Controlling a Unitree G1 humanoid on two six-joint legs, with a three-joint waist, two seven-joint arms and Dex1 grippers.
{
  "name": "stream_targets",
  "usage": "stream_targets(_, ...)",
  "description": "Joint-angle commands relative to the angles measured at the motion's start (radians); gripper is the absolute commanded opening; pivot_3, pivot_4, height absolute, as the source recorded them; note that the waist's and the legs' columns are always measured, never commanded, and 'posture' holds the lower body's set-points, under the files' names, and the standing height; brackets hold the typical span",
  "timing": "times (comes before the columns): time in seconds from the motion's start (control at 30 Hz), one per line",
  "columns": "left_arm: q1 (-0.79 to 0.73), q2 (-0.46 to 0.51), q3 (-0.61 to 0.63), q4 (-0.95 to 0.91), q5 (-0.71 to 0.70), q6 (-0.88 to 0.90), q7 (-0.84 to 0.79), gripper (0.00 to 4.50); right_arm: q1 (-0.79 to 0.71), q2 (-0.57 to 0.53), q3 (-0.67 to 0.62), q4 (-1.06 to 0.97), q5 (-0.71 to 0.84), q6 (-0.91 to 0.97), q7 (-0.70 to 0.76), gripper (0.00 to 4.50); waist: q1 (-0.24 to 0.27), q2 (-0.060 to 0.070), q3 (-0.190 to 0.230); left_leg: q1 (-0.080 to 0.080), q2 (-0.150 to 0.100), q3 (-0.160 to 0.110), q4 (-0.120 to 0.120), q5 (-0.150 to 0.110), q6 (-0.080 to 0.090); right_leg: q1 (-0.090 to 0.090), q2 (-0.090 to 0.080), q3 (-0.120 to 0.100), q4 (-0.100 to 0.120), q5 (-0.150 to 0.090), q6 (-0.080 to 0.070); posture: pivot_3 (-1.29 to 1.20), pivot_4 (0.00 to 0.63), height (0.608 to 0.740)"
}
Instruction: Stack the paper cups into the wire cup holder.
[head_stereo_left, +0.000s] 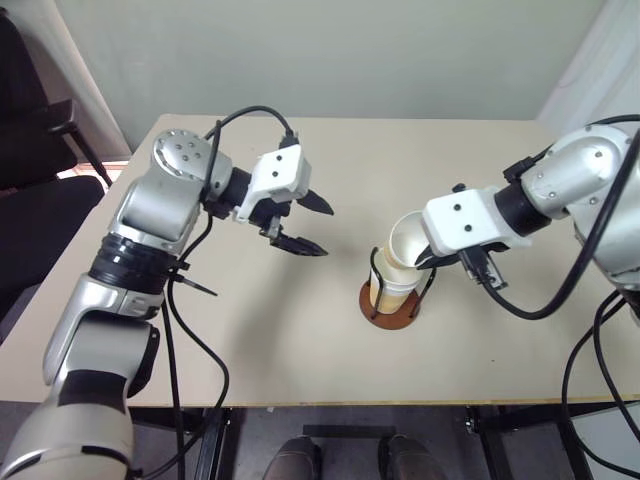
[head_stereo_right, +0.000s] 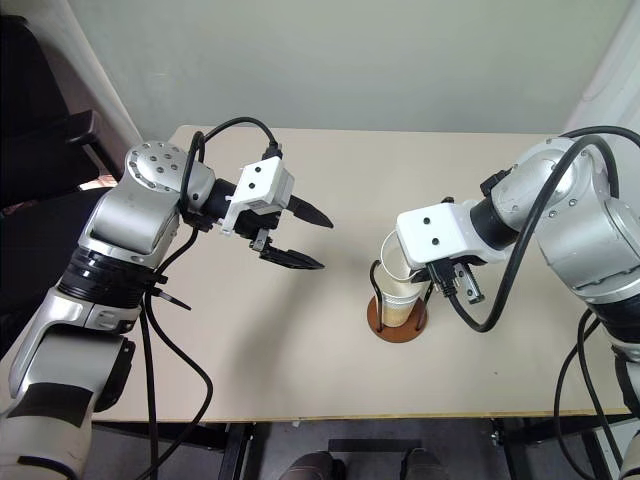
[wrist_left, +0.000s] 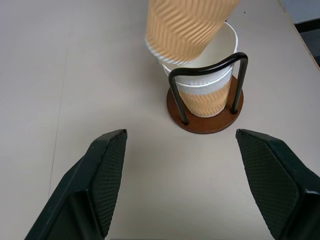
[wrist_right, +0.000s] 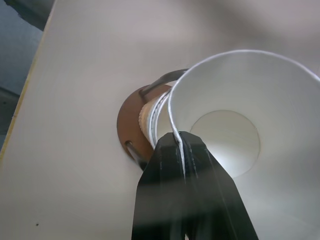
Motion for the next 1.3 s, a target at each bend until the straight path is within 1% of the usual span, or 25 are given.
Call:
stream_targets(0.03, -0.02, 0.002, 0.029, -0.026, 0.0, -0.005, 0.002, 3.76, -0.022, 0.006, 0.0, -0.007, 0.007, 0.009, 0.024, 0.01, 0.0, 0.0, 0.0, 0.0, 0.0, 0.0, 0.0, 0.0, 0.0, 0.0, 0.0, 0.0, 0.0, 0.0, 0.0, 0.0, 0.15, 0.74)
stream_targets(0.2, -0.02, -0.002, 0.029, -0.023, 0.003, -0.009, 0.004, 3.76, -0.044, -0.027, -0.007, -0.021, 0.055, 0.018, 0.029, 0.01, 0.0, 0.0, 0.0, -0.001, 0.0, 0.0, -0.001, 0.0, 0.0, -0.001, 0.0, 0.0, -0.001, 0.0, 0.0, 0.0, 0.15, 0.74)
stream_targets(0.33, -0.027, -0.004, 0.029, -0.01, 0.008, -0.018, 0.003, 3.76, -0.092, -0.059, -0.022, -0.025, 0.109, 0.04, 0.029, 0.01, 0.001, 0.0, 0.0, -0.002, 0.0, 0.0, -0.002, 0.0, 0.0, -0.001, 0.0, 0.0, -0.002, 0.0, 0.0, 0.0, 0.15, 0.74)
stream_targets(0.57, -0.028, -0.007, 0.028, 0.002, 0.011, -0.033, -0.001, 3.76, -0.155, -0.067, -0.02, -0.027, 0.151, 0.071, 0.029, 0.01, 0.001, 0.0, 0.0, -0.002, 0.0, 0.0, -0.004, 0.0, -0.001, -0.003, 0.0, 0.0, -0.002, -0.001, -0.002, 0.0, 0.15, 0.74)
stream_targets(0.87, -0.02, -0.004, 0.031, -0.011, 0.007, -0.026, -0.002, 3.76, -0.085, -0.023, 0.003, -0.083, 0.136, 0.086, 0.022, 0.01, 0.001, 0.0, 0.0, -0.002, 0.0, 0.0, -0.006, 0.0, -0.001, -0.003, 0.0, 0.0, -0.002, -0.002, -0.003, 0.0, 0.15, 0.74)
stream_targets(1.13, -0.013, 0.001, 0.033, -0.023, 0.004, -0.019, -0.001, 3.76, -0.019, -0.012, 0.036, -0.076, 0.064, 0.024, 0.022, 0.01, 0.001, 0.0, 0.0, -0.002, 0.0, 0.0, -0.006, 0.001, -0.001, -0.004, 0.0, 0.0, -0.002, -0.002, -0.002, 0.0, 0.15, 0.74)
stream_targets(1.27, -0.011, 0.003, 0.033, -0.029, 0.003, -0.017, 0.0, 3.76, -0.014, -0.008, 0.034, -0.067, 0.053, 0.026, 0.027, 0.01, 0.001, 0.0, 0.0, -0.002, 0.0, 0.0, -0.006, 0.001, -0.001, -0.004, 0.0, 0.0, -0.001, -0.001, -0.002, 0.0, 0.15, 0.74)
stream_targets(1.3, -0.011, 0.003, 0.033, -0.03, 0.003, -0.017, 0.0, 3.76, -0.022, -0.003, 0.03, -0.062, 0.063, 0.048, 0.027, 0.19, 0.0, 0.0, 0.0, -0.002, 0.0, 0.0, -0.006, 0.001, -0.001, -0.004, 0.0, 0.0, -0.001, -0.001, -0.002, 0.0, 0.15, 0.74)
